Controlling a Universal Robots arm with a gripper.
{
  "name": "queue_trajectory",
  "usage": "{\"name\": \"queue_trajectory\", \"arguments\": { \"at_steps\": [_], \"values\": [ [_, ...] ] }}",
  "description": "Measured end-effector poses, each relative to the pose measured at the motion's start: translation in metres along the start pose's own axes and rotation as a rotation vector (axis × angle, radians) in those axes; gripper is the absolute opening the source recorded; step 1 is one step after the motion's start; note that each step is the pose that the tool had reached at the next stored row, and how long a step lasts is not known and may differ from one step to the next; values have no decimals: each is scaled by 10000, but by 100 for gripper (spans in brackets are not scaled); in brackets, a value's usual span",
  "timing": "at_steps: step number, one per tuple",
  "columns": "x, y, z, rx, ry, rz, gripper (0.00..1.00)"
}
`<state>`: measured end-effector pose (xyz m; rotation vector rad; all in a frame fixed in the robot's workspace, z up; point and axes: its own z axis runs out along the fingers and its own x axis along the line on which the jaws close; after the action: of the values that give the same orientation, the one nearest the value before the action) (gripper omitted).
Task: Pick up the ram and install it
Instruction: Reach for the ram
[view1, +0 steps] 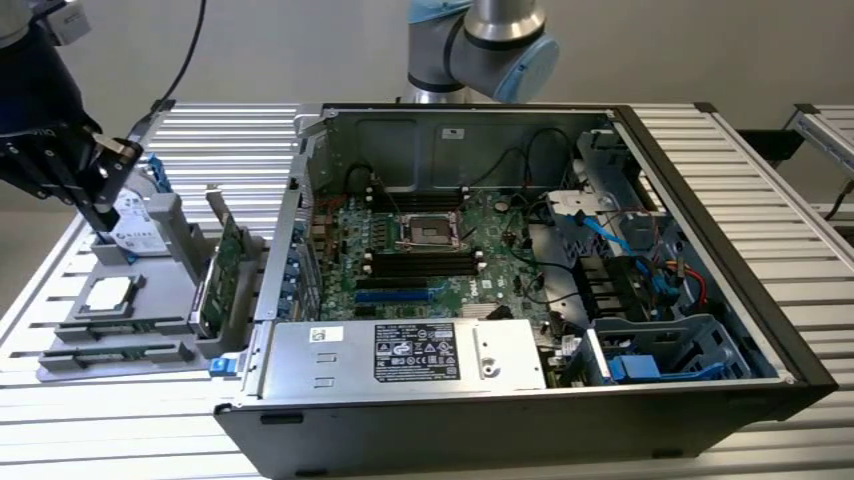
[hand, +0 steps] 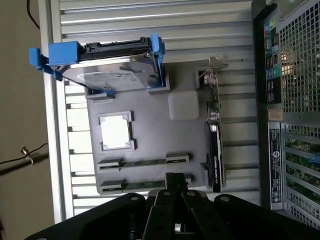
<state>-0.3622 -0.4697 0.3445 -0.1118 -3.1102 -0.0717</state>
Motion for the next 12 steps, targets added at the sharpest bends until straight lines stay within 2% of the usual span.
{"name": "queue_trajectory", "arguments": {
  "at_steps": [12],
  "values": [
    [138, -150, 112, 12, 168, 1, 11]
  ]
}}
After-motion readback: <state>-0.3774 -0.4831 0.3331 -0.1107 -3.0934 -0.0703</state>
